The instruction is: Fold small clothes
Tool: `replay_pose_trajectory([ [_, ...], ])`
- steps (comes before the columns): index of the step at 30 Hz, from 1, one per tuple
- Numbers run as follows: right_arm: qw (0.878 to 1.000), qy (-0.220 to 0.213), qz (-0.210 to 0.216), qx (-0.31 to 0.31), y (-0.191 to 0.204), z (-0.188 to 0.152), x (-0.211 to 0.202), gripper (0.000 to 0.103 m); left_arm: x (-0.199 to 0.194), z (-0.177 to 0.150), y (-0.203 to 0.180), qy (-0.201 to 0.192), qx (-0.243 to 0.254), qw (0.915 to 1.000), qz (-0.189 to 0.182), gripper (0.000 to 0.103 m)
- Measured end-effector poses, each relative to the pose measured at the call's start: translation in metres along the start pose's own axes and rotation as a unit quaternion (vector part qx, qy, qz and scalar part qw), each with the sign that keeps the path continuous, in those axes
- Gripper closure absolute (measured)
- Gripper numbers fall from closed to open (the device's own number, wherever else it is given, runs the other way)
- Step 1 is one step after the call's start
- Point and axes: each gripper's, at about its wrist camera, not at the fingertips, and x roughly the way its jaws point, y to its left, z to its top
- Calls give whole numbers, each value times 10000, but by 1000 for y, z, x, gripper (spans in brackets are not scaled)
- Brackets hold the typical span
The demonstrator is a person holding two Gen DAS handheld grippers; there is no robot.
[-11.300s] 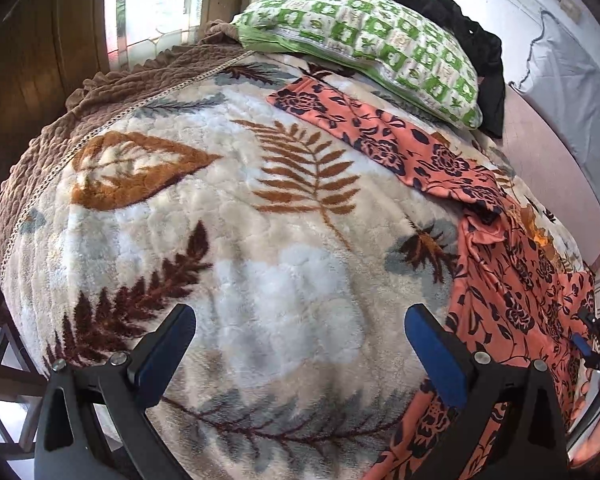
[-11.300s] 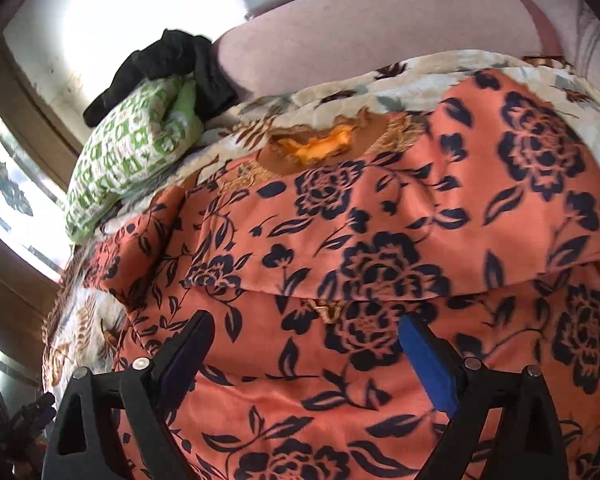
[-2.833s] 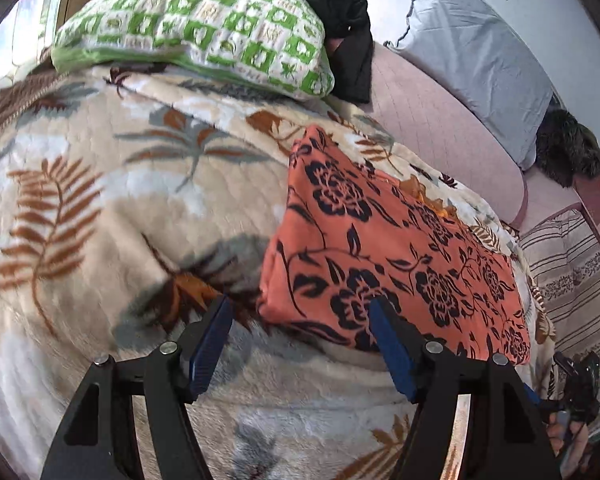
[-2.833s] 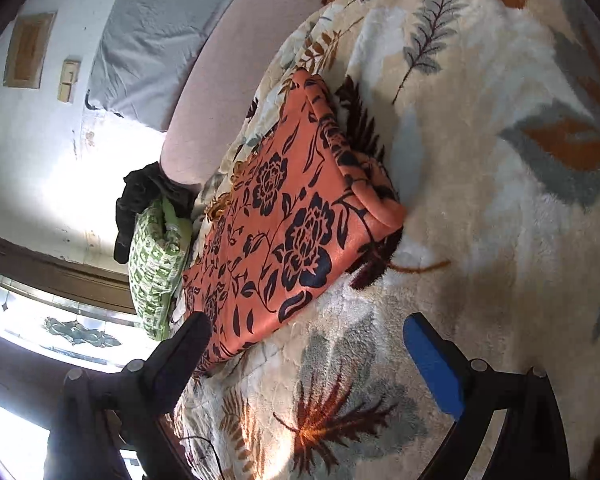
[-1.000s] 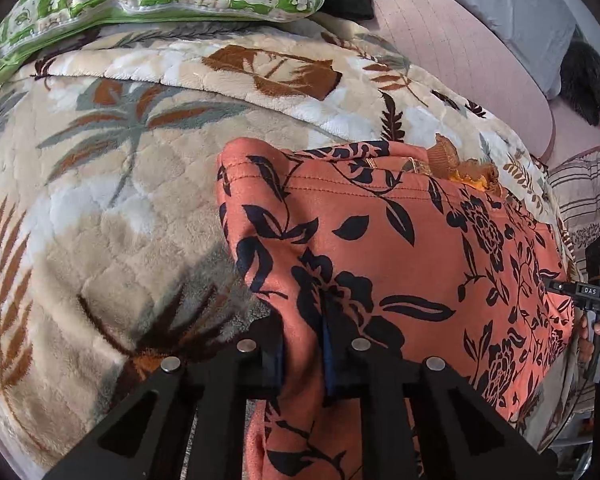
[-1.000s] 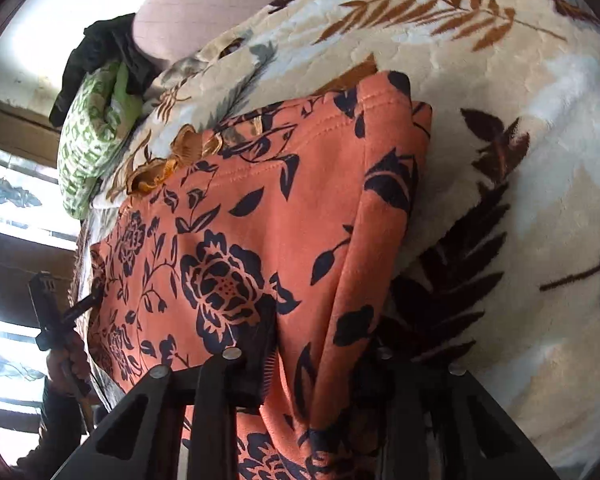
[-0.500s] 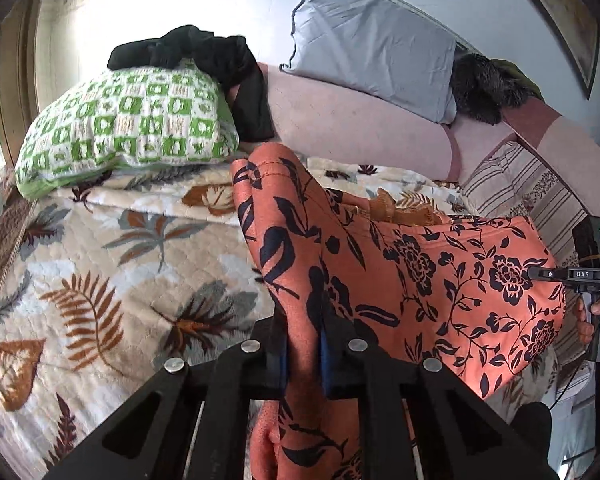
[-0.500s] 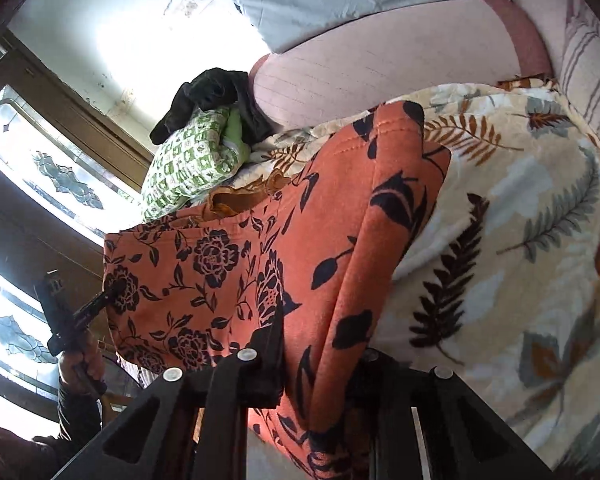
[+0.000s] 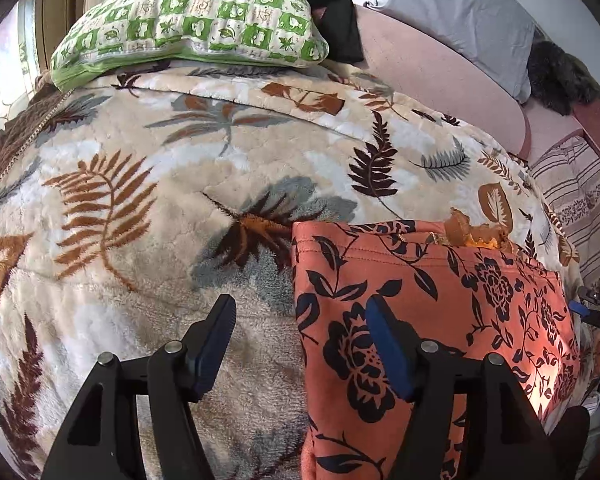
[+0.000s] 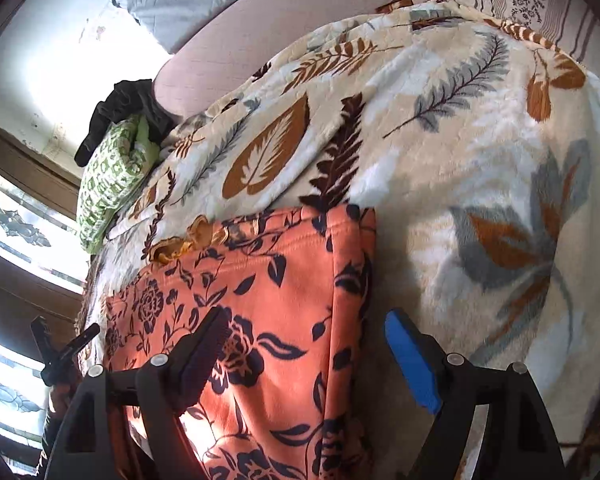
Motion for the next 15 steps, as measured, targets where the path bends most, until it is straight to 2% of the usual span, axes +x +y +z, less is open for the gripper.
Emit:
replay_pose_trajectory([
  [2,9998,-51,-200,-21,6,14,11,19,9,5,-4,28,25,10000,59,35],
  [4,9981,-15,-595,-131,8,22,28,22,16,9,-8,-55,78,9996,257,35],
  [5,9969,102,-758,-157,10,28,39,44,18,13,-11,-91,89,9995,276,37],
  [6,9955,222,-896,-204,12,31,46,82,24,17,-11,-85,100,9995,286,41],
  [7,9939,219,-1032,-316,14,32,46,83,31,21,-10,-2,127,9995,297,61],
  [8,9921,185,-1129,-512,22,32,46,86,38,25,-9,142,188,9992,314,88],
  [9,9902,187,-1197,-699,30,33,45,88,43,28,-10,248,261,9987,351,96],
  [11,9863,143,-1298,-1006,45,34,39,90,44,31,-14,178,393,9984,377,100],
  [13,9831,-27,-1361,-1224,58,37,28,91,26,35,-22,-165,478,9981,354,100],
  [15,9790,-382,-1438,-1395,71,43,11,94,6,42,-29,-543,487,9965,401,100],
])
